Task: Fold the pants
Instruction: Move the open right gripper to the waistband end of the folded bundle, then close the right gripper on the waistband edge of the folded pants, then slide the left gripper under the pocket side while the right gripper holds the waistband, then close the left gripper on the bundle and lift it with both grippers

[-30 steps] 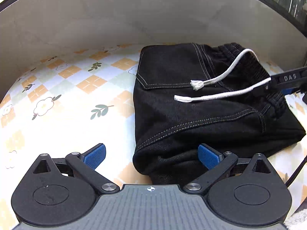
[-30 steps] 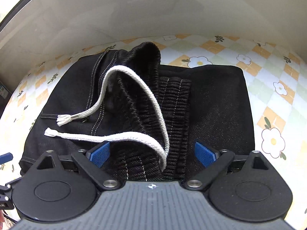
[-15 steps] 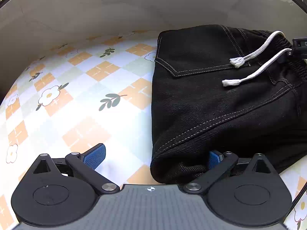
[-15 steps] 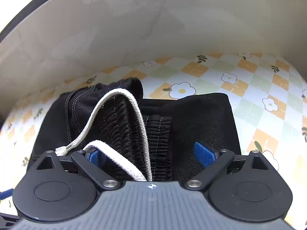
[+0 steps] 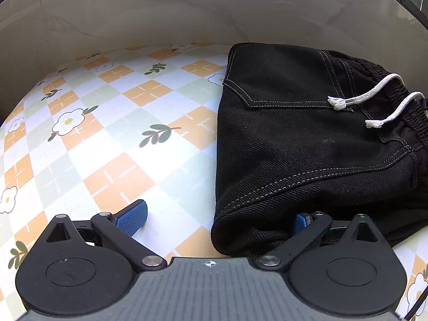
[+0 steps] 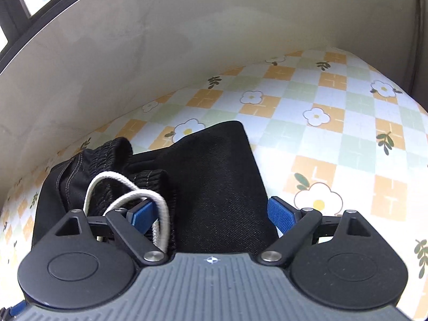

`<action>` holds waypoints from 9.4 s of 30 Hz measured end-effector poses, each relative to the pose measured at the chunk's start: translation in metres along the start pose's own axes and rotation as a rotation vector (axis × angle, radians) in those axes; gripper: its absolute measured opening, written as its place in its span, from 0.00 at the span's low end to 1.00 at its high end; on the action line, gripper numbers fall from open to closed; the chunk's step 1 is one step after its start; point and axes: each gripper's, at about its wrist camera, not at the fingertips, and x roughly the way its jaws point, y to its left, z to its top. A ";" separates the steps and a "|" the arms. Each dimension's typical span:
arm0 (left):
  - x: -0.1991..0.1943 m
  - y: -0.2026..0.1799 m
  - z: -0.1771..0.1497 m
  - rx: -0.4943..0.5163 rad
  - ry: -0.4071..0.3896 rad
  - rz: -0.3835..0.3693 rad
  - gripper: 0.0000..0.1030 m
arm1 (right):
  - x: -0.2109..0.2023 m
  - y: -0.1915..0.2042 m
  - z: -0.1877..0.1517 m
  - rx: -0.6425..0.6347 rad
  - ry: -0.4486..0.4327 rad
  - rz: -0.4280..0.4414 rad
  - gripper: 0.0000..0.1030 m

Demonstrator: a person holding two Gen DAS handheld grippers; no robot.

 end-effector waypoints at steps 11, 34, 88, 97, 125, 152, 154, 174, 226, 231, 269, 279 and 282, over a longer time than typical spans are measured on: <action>-0.002 0.000 0.002 -0.001 0.023 -0.002 1.00 | 0.037 0.019 0.017 -0.082 0.012 -0.097 0.87; 0.001 0.000 0.003 -0.014 0.041 0.006 1.00 | -0.030 -0.077 -0.016 0.235 0.067 -0.175 0.87; 0.010 -0.003 0.027 0.001 0.090 -0.131 0.99 | -0.008 0.016 -0.013 -0.018 0.051 0.202 0.74; 0.009 -0.011 0.029 0.022 0.096 -0.082 1.00 | 0.057 0.011 -0.006 0.054 0.127 0.243 0.83; 0.002 -0.026 0.022 0.006 0.081 -0.082 1.00 | -0.003 -0.015 0.001 -0.003 -0.017 0.219 0.65; -0.012 0.002 0.012 -0.127 0.114 -0.038 1.00 | -0.053 -0.008 -0.088 -0.089 0.036 0.141 0.20; -0.013 -0.001 0.012 -0.104 0.113 -0.032 1.00 | -0.051 -0.013 -0.086 -0.041 0.038 0.149 0.25; -0.001 -0.013 0.062 -0.091 0.031 -0.185 1.00 | -0.015 -0.015 -0.042 -0.054 0.006 0.069 0.96; 0.078 -0.073 0.105 0.070 0.131 -0.212 1.00 | 0.027 -0.014 -0.041 -0.086 0.114 0.177 1.00; 0.078 -0.075 0.110 0.091 0.175 -0.268 0.99 | 0.031 -0.015 -0.041 -0.050 0.109 0.173 0.97; -0.031 -0.006 0.007 -0.253 0.157 -0.280 0.62 | 0.006 0.004 -0.088 -0.223 0.261 0.443 0.74; -0.087 -0.016 -0.017 -0.276 0.049 -0.215 0.16 | -0.021 0.045 -0.086 -0.449 0.223 0.471 0.47; -0.107 -0.014 -0.028 -0.299 0.011 -0.231 0.14 | -0.040 0.068 -0.089 -0.523 0.181 0.499 0.45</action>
